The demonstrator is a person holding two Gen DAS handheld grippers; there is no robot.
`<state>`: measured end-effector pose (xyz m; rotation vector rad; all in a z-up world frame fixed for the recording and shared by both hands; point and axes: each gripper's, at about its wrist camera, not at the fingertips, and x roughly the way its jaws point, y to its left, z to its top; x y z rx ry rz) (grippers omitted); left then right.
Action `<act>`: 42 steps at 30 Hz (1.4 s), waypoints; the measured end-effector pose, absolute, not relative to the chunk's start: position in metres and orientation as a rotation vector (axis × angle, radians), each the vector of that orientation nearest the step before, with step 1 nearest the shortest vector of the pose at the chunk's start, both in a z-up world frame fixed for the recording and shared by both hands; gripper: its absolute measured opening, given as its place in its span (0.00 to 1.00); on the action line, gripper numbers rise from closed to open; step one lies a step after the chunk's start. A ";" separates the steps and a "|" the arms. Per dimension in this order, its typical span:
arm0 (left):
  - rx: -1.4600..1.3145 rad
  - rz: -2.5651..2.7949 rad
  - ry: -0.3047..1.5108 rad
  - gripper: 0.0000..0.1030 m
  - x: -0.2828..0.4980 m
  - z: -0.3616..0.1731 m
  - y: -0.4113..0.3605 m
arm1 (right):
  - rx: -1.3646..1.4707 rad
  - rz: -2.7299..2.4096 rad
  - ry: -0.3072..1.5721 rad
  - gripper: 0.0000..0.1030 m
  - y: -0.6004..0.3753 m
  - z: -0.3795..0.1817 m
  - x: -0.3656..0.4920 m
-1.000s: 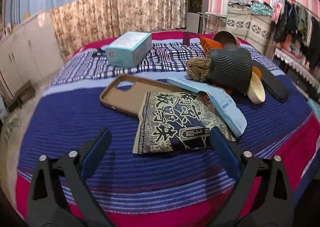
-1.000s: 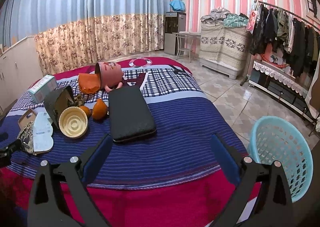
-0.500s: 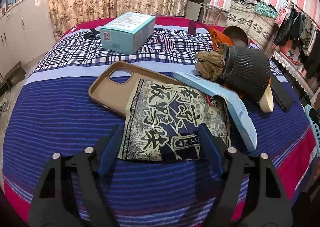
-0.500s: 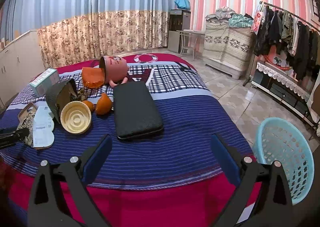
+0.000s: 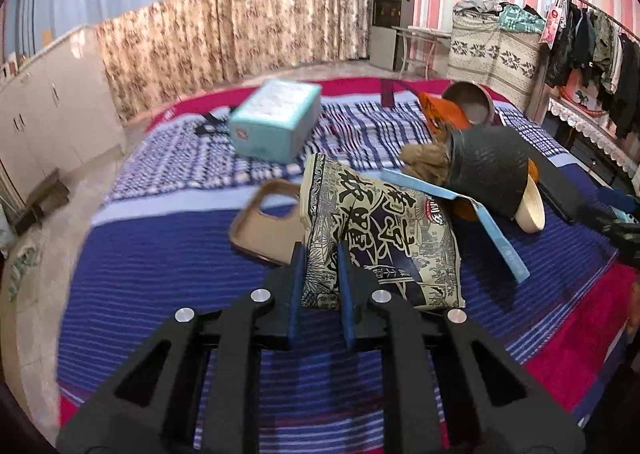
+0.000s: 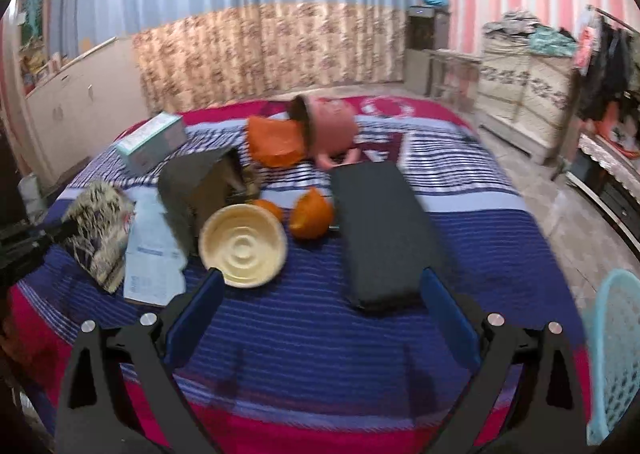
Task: Collect trash
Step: 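Grasp the printed snack packet with the left tool while the right tool grasps the cream plastic lid, then carry the snack packet and cream lid over the light-blue basket with both tools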
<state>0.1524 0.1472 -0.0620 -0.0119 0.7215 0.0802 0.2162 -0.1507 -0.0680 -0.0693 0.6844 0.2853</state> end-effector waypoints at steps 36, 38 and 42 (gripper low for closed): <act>0.086 -0.129 0.468 0.14 0.146 0.030 0.030 | -0.001 -0.071 0.545 0.59 -0.319 -0.009 0.138; 0.085 -0.170 0.473 0.14 0.149 0.030 0.007 | 0.008 -0.120 0.539 0.59 -0.342 -0.008 0.135; 0.090 -0.235 0.487 0.14 0.154 0.025 -0.034 | 0.053 -0.208 0.541 0.59 -0.391 -0.009 0.125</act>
